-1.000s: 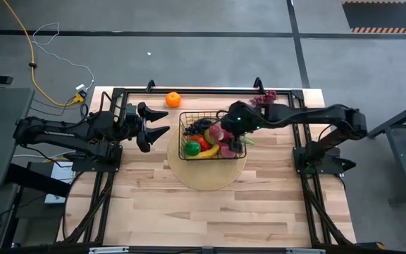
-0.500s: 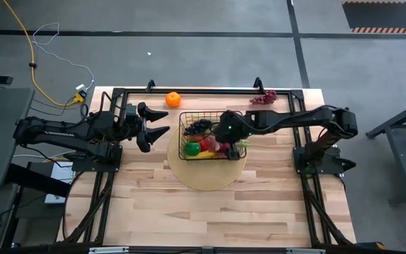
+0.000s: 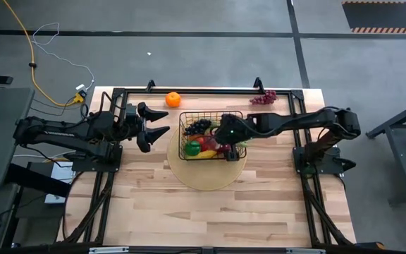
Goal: Build produce basket
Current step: Put the dragon fruit into the wire basket
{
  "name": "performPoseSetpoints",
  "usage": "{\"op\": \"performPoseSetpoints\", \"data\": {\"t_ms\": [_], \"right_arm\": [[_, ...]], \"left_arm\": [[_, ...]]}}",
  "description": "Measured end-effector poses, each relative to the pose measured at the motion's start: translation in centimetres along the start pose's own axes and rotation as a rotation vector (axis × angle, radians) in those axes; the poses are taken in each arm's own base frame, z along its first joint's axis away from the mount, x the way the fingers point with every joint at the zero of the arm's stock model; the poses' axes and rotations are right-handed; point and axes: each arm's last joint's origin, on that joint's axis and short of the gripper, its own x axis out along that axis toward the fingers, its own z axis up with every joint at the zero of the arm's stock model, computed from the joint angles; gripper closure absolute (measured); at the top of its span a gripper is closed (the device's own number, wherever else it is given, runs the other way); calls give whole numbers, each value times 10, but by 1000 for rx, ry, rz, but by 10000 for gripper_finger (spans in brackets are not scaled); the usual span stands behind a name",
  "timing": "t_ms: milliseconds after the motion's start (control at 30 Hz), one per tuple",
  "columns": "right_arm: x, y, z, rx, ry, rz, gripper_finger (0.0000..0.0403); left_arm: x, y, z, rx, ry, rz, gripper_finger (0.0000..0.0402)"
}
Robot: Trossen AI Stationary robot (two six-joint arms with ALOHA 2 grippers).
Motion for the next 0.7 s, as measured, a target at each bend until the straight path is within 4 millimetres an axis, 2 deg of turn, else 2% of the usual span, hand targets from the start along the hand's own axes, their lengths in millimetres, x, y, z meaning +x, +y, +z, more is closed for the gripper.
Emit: {"op": "performPoseSetpoints", "data": {"t_ms": [333, 700], "right_arm": [[3, -1, 0, 23, -3, -10, 6], [3, -1, -1, 38, 14, -15, 3]], "left_arm": [[0, 0, 0, 0, 1, 0, 76], [0, 0, 0, 1, 1, 0, 76]]}}
